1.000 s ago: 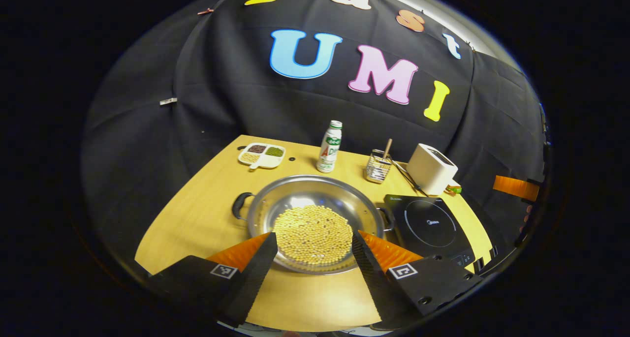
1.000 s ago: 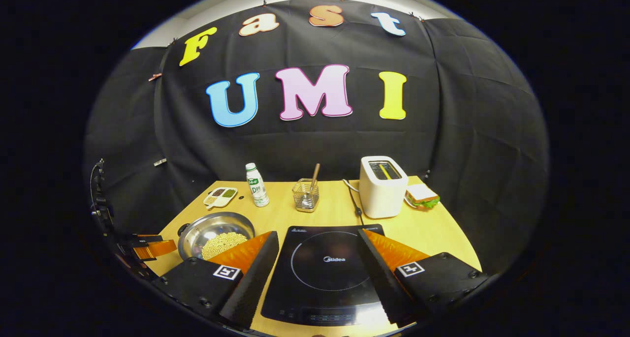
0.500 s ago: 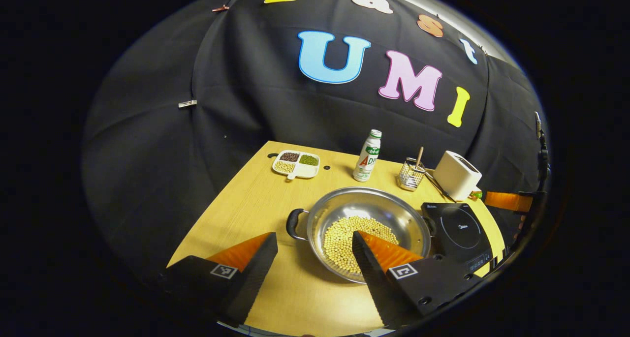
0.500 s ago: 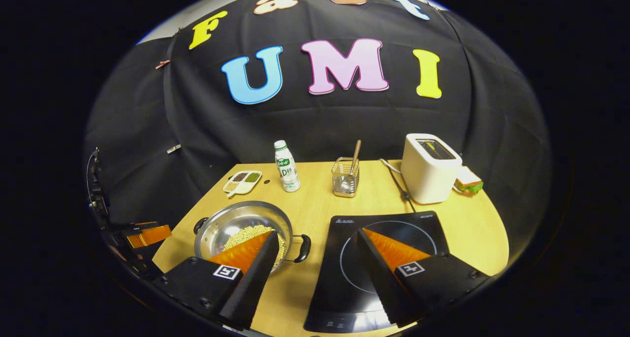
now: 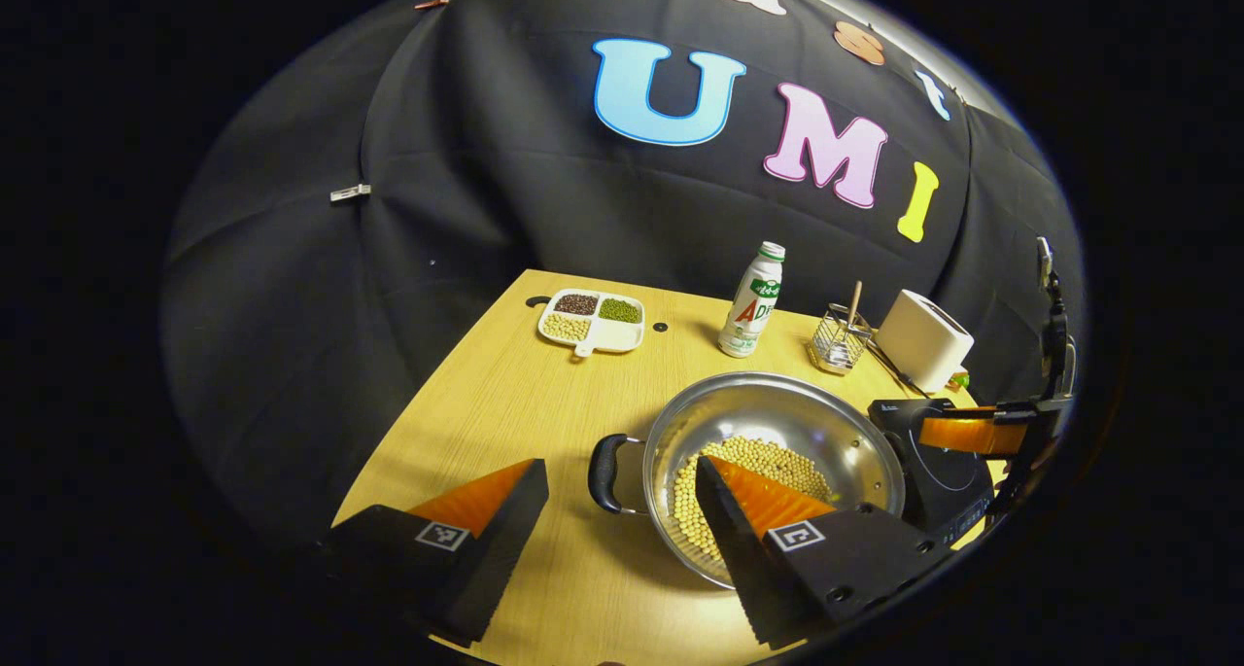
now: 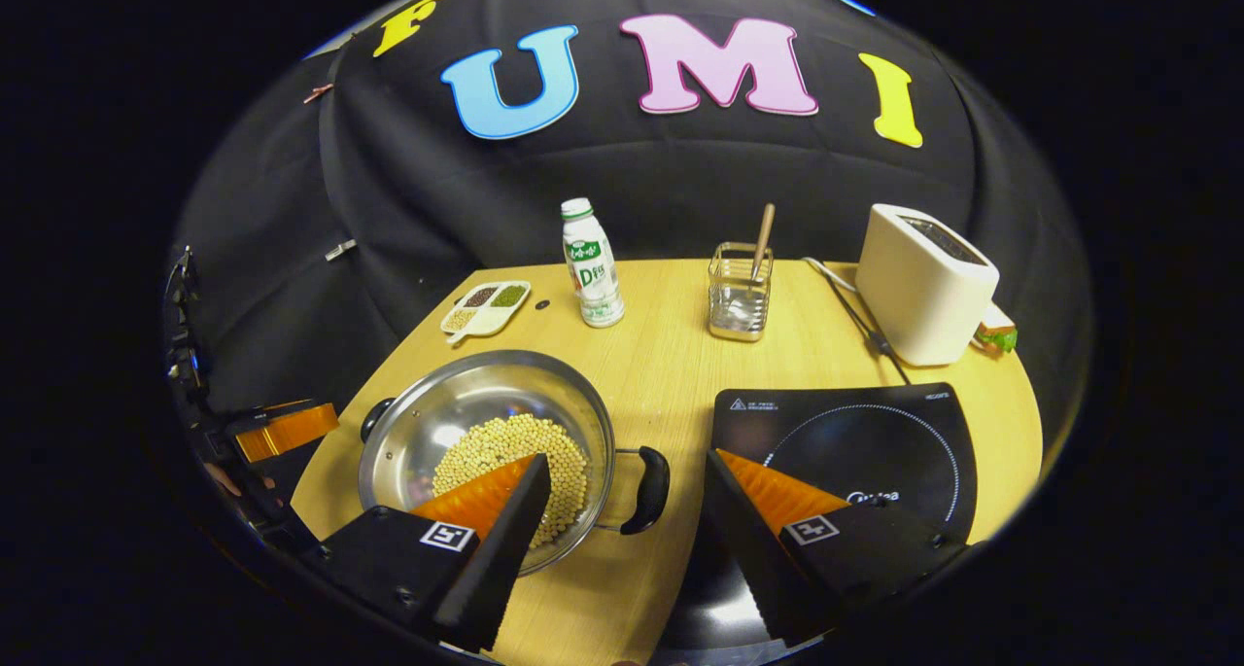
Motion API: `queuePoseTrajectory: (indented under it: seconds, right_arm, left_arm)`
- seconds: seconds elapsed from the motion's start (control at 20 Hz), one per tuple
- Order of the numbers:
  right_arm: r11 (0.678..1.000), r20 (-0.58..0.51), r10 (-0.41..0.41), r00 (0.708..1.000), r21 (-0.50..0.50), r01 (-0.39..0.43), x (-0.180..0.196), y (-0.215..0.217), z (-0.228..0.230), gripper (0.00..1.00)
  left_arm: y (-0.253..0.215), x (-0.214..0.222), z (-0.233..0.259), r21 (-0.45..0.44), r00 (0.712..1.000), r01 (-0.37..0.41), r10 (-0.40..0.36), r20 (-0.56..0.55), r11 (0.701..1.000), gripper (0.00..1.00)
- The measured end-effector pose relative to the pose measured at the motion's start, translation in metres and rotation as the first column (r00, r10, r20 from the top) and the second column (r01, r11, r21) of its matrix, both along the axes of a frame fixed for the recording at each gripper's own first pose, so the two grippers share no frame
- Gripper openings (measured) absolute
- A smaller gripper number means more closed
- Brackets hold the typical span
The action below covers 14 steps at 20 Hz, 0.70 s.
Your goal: First push the handle of the pot to place it horizontally, then grasp the pot with both hands and set it on the induction cooktop.
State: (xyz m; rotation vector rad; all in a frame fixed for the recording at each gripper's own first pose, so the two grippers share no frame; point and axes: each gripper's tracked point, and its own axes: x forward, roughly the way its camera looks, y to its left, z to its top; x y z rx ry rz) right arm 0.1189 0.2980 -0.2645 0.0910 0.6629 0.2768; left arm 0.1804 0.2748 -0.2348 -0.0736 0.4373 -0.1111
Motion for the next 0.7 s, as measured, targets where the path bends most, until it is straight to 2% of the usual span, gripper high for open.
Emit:
queuePoseTrajectory:
  seconds: [0.2, 0.45, 0.7]
  right_arm:
    - [1.000, -0.062, 0.003, 0.998, 0.013, -0.002, 0.010, 0.005, -0.031, 1.00]
    - [0.999, -0.119, 0.015, 0.993, 0.030, -0.012, 0.017, 0.017, -0.056, 0.99]
    - [0.999, -0.168, 0.013, 0.986, 0.040, -0.007, 0.022, 0.025, -0.076, 1.00]
  left_arm:
    - [0.007, 0.021, -0.014, 0.006, 1.000, 0.001, -0.001, -0.012, 1.000, 0.93]
    - [0.004, 0.042, -0.034, -0.013, 0.999, 0.021, -0.022, -0.040, 1.000, 0.95]
    - [-0.006, 0.060, -0.059, -0.036, 0.993, 0.064, -0.067, -0.097, 0.997, 0.95]
